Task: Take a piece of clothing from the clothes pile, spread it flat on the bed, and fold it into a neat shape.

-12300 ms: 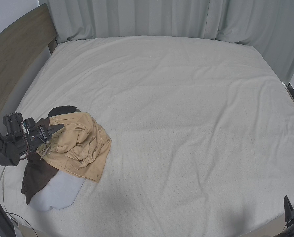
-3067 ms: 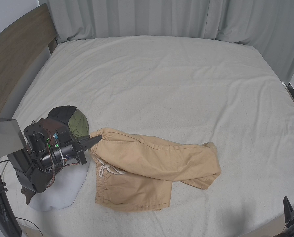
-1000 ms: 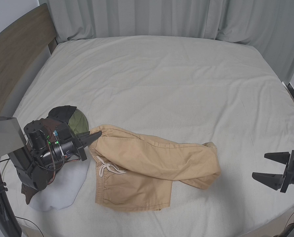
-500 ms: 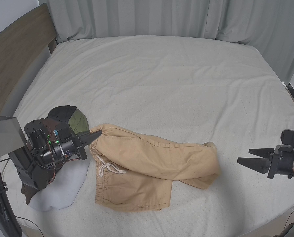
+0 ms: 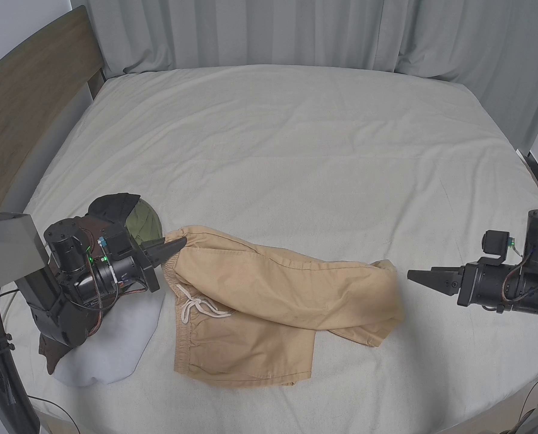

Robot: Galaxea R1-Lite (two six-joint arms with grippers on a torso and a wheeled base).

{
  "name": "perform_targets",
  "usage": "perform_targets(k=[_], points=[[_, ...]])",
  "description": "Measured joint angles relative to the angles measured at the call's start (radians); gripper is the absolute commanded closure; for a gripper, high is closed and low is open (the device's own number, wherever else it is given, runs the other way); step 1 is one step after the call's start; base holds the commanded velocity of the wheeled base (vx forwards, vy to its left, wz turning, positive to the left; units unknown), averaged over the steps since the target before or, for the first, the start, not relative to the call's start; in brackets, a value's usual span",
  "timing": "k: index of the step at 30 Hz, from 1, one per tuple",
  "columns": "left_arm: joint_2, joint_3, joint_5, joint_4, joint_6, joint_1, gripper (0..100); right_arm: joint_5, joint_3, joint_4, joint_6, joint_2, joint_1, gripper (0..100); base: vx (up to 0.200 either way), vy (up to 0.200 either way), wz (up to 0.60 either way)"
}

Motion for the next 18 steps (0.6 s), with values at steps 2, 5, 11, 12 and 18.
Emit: perform_targets(k=[2,5,11,12,18], points=[[0.000,0.000,0.000,0.000,0.000,0.000,100,-0.001,0.001,-0.040,0.004,0.036,-0.011,0,0.000,0.000,0.00],[0.000,0.000,0.000,0.000,0.000,0.000,100,-0.001,0.002,-0.088,0.009,0.086,-0.033,0,0.000,0.000,0.00],[0.000,0.000,0.000,0.000,0.000,0.000,100,0.000,0.003,-0.170,0.011,0.183,-0.074,0,0.000,0.000,0.00],[0.000,0.000,0.000,0.000,0.000,0.000,100,0.000,0.004,-0.186,0.011,0.198,-0.079,0,0.000,0.000,0.00],[0.000,-0.001,-0.001,0.000,0.000,0.002,100,0.000,0.004,-0.246,0.016,0.283,-0.093,0,0.000,0.000,0.00]])
